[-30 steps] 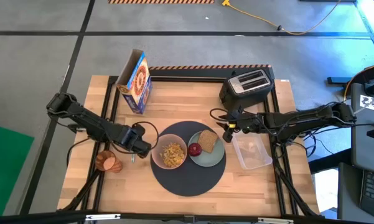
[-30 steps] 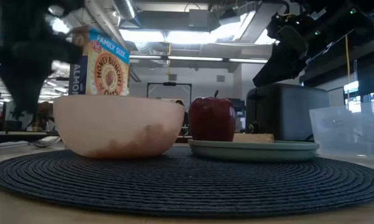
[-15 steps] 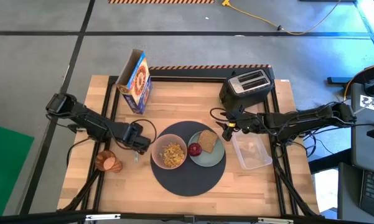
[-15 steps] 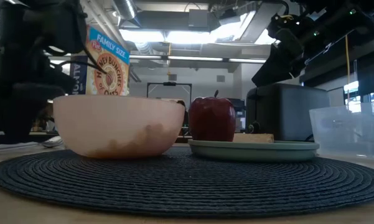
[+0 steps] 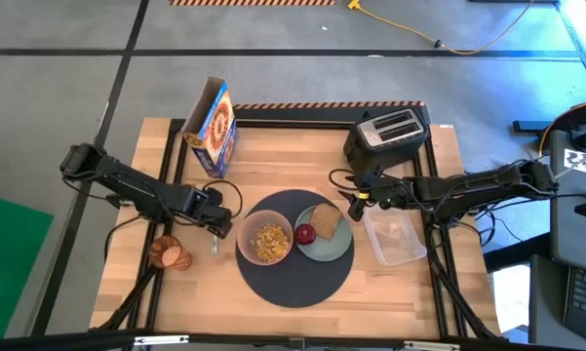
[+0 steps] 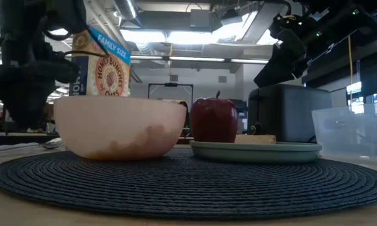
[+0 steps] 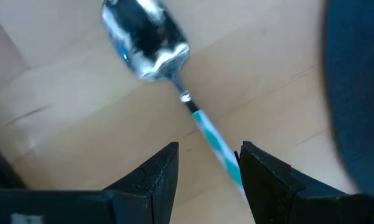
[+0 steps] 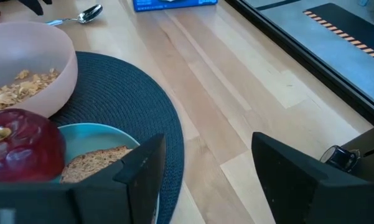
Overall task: Arrange a breakfast setting
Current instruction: Put the white and green spoon on the blue placemat to the left of the orange bowl
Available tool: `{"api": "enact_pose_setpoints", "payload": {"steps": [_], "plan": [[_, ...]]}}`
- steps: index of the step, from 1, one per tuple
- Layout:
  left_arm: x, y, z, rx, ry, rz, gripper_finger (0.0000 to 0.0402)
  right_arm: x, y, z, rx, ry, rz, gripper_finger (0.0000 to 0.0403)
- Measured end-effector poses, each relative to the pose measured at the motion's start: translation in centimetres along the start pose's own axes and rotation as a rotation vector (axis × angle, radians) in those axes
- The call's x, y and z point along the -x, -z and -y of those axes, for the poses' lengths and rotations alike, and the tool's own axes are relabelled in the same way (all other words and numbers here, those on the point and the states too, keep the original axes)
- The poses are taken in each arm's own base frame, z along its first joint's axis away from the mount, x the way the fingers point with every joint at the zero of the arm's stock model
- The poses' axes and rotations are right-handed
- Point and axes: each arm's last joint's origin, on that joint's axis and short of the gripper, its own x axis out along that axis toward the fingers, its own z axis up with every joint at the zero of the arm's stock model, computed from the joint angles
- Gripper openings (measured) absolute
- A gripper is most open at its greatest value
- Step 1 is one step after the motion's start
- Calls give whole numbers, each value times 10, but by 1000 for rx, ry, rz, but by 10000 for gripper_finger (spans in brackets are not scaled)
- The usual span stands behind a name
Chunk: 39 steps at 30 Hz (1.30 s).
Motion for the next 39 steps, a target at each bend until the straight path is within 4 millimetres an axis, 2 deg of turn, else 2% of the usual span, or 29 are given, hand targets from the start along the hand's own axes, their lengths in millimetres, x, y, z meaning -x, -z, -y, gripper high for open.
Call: {"api": "enact_pose_setpoints", "payload": {"steps": [3,10,15,19,25,28,39], "plan": [[-3,0,3,5,24,14,159,0,0,0,0,0,0,230],[-29,5,1,29,-14,-30,159,0,0,0,1,0,-1,230],[-33,5,3,22,-11,-35,156,0,0,0,1,0,-2,230],[-32,3,11,16,69,-21,125,0,0,0,1,0,-2,230],[-32,2,16,42,122,1,43,0,0,0,0,0,-2,230],[-31,0,19,49,150,31,14,0,0,0,0,0,-2,230],[-24,-7,42,125,398,119,18,0,0,0,-2,1,-4,230]]}}
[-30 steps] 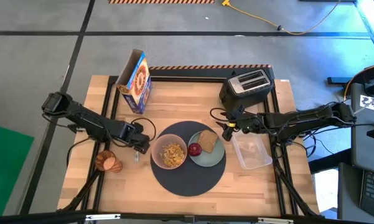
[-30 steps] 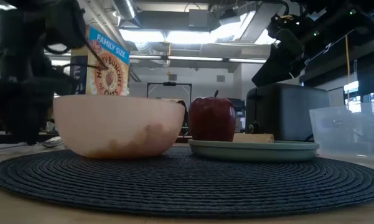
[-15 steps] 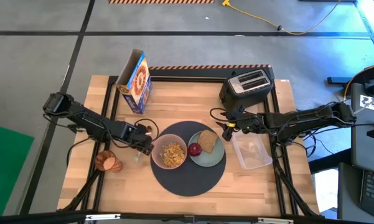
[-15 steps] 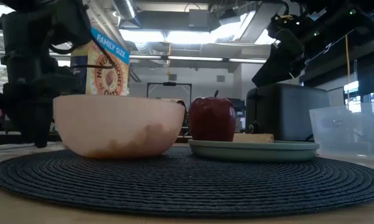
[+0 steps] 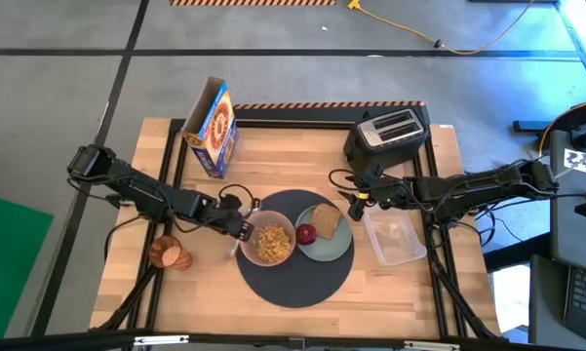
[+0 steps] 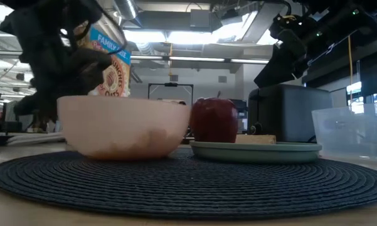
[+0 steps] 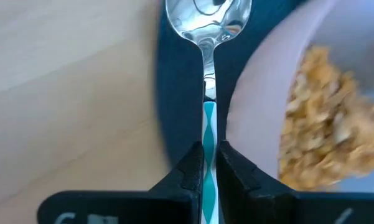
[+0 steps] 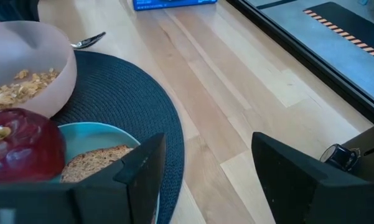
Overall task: Arrange a breakfast setting
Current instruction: Put the white and green spoon on the blue placemat to the left of the orange bowl
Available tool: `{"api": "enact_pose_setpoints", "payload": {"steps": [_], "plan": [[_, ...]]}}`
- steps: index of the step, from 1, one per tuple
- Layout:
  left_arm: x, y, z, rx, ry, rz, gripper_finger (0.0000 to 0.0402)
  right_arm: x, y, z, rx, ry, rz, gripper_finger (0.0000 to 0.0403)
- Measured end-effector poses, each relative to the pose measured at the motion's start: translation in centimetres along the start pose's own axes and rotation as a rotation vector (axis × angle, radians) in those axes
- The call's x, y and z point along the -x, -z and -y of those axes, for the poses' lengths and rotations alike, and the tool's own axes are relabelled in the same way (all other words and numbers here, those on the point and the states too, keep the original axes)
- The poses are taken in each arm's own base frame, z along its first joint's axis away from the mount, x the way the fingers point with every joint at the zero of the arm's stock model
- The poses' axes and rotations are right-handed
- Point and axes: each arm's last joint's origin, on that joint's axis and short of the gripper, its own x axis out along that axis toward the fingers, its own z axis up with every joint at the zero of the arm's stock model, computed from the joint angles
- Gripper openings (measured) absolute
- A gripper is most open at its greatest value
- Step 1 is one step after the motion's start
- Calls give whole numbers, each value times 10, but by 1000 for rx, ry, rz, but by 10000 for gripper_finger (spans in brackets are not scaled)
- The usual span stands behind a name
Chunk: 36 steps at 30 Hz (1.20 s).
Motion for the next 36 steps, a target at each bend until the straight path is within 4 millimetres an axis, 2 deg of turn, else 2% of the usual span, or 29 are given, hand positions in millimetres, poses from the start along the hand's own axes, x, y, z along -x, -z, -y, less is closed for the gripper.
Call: {"api": "enact_pose_setpoints", "payload": {"steps": [10,19,25,31,36], "plan": [[2,11,2,105,4,86,17,0,3,1,14,8,-31,230],[-19,31,8,171,13,31,17,0,5,1,21,12,-45,230],[-23,39,11,201,43,33,17,0,6,2,25,15,-54,230],[-22,40,11,189,36,70,38,0,7,2,30,18,-64,230],[-22,40,9,135,19,66,74,0,7,2,17,18,-66,230]]}}
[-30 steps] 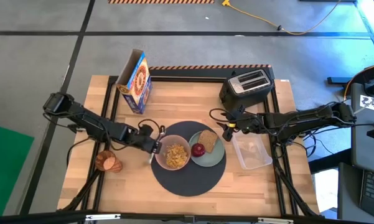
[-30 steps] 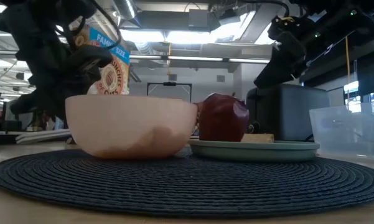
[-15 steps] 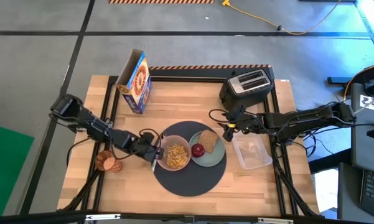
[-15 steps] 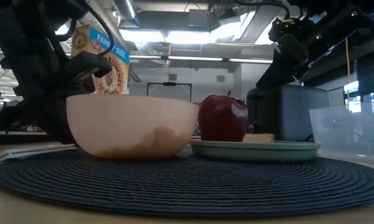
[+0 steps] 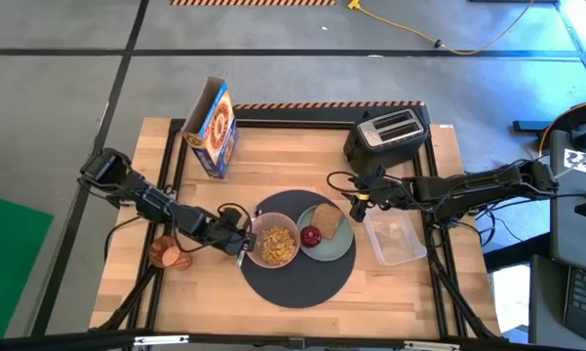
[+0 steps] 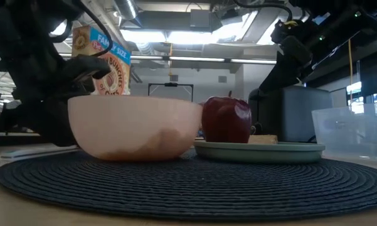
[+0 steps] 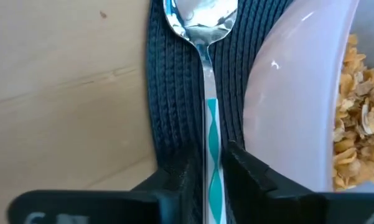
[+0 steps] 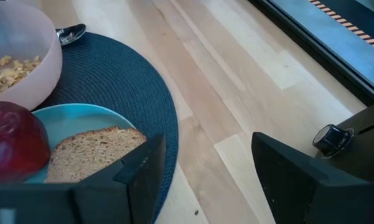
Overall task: Arrange a breakfast setting
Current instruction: Put the white and green spoon on the blue placemat to the left of the orange bowl, then put the orange cup on the blue placemat to the top of the orange bowl
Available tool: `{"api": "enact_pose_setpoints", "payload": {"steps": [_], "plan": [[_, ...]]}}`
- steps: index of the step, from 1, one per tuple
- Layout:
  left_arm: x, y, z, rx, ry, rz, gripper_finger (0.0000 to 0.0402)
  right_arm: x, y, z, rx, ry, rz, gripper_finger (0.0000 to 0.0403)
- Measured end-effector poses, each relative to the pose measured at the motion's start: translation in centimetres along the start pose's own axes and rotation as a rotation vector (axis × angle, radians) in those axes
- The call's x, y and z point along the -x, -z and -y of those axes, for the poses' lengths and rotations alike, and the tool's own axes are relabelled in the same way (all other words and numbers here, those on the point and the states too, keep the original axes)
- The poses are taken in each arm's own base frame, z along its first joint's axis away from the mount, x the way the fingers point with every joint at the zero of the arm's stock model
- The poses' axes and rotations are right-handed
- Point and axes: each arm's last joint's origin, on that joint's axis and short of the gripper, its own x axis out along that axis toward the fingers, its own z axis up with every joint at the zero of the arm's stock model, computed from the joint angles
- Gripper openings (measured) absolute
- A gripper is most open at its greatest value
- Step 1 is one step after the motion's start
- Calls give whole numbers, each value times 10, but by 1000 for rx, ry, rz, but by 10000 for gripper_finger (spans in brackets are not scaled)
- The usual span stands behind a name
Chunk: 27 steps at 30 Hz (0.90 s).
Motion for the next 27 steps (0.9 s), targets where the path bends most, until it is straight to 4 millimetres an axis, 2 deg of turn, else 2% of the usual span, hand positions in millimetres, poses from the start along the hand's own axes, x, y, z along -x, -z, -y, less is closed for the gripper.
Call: {"api": "enact_pose_setpoints", "payload": {"steps": [6,11,17,23,27], "plan": [[7,-1,1,-17,12,-48,126,0,0,0,-16,0,1,230],[26,-12,-5,-94,-29,-109,147,0,0,0,-48,0,2,230],[71,-31,-20,-140,-20,-106,150,-1,-1,0,-56,7,7,230],[124,-50,-16,-260,274,-209,149,-1,-3,-1,-66,1,33,230],[167,-66,-10,-352,327,-157,144,-1,-7,-2,-82,-11,68,230]]}}
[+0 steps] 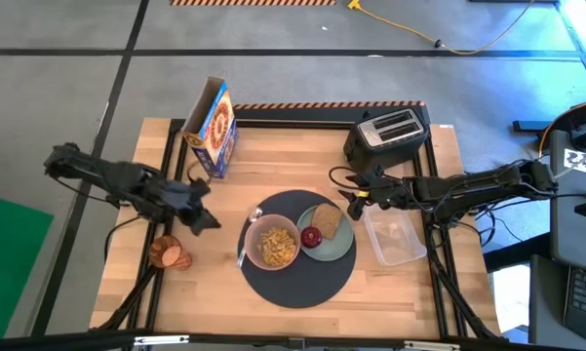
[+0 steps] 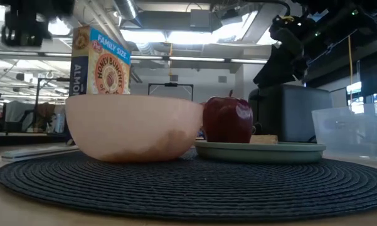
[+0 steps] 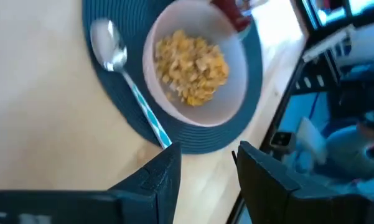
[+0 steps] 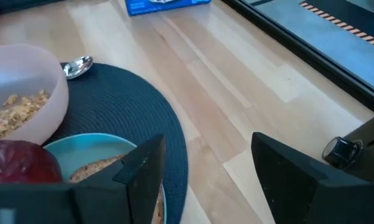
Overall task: Arrange a breakfast setting
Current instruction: Put the orange cup on the blue placemat to the top of the orange bowl
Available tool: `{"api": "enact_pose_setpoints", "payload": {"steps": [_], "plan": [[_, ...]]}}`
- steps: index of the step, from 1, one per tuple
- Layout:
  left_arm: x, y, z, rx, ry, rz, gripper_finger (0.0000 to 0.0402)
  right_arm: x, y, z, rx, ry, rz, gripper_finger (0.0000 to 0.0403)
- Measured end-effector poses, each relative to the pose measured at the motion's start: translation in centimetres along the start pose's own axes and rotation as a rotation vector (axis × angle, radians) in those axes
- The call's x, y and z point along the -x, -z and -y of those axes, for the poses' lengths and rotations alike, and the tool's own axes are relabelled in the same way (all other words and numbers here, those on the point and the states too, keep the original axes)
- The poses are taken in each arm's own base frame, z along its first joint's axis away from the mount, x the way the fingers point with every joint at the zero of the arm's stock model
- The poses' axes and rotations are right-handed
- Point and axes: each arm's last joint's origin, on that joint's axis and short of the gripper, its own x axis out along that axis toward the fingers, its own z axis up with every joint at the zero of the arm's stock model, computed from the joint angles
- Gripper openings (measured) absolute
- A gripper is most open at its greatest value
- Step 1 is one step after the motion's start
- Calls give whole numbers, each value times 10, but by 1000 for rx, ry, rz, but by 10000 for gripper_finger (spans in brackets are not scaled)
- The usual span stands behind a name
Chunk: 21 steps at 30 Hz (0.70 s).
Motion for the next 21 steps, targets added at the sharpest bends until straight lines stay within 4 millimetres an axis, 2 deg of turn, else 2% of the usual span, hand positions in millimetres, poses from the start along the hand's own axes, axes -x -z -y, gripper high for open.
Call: {"api": "enact_pose_setpoints", "payload": {"steps": [3,7,10,14,21], "plan": [[29,-8,11,-171,-59,10,143,-2,0,-1,-1,0,2,230],[49,-10,25,-434,-84,-83,143,-7,3,-2,9,7,-21,230],[52,-5,31,-548,-44,-205,143,-12,7,-4,21,16,-48,230],[50,3,31,-575,-37,-347,143,-20,12,-6,28,26,-74,230],[44,19,21,-591,-244,-548,143,-29,16,-9,32,21,-87,230]]}}
